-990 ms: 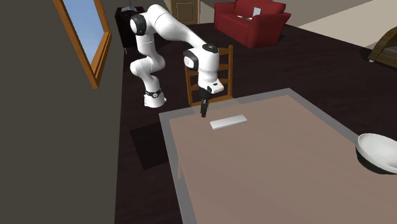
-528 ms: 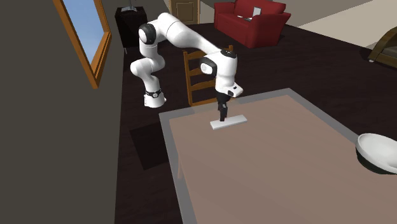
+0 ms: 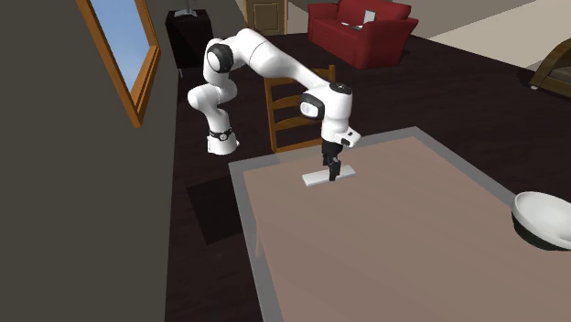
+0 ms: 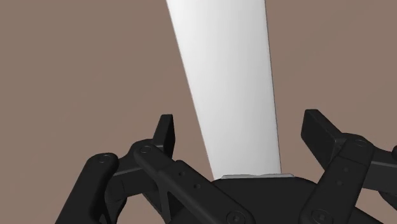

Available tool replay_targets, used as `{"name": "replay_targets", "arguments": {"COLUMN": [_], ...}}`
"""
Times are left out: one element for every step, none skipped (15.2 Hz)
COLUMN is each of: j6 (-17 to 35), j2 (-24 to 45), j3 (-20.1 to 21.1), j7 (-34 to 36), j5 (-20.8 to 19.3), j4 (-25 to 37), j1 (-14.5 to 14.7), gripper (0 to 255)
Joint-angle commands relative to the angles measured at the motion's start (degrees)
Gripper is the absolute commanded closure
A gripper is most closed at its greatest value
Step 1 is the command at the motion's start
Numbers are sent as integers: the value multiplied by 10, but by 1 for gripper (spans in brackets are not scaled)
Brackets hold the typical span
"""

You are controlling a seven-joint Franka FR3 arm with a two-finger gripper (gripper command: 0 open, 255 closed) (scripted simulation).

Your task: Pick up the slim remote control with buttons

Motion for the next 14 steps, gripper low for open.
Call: {"name": "replay_targets", "arguments": {"j6": [14,20,24,24,23,23,23,23,23,22,23,22,22,23], "j2": [5,8,9,9,9,9,10,10,10,10,10,10,11,9], "j3": [-1,-1,-1,-1,-1,-1,-1,-1,-1,-1,-1,-1,-1,-1], "j7": [0,1,1,1,1,1,1,1,1,1,2,2,2,1], "j5": [-1,-2,-2,-2,-2,-2,-2,-2,-2,-2,-2,-2,-2,-2], "j4": [-9,-12,-14,-14,-14,-14,-13,-13,-13,-12,-13,-12,-11,-14], "j1": [0,0,0,0,0,0,0,0,0,0,0,1,1,0], "gripper": [0,0,0,0,255,255,255,255,255,255,255,255,255,255]}}
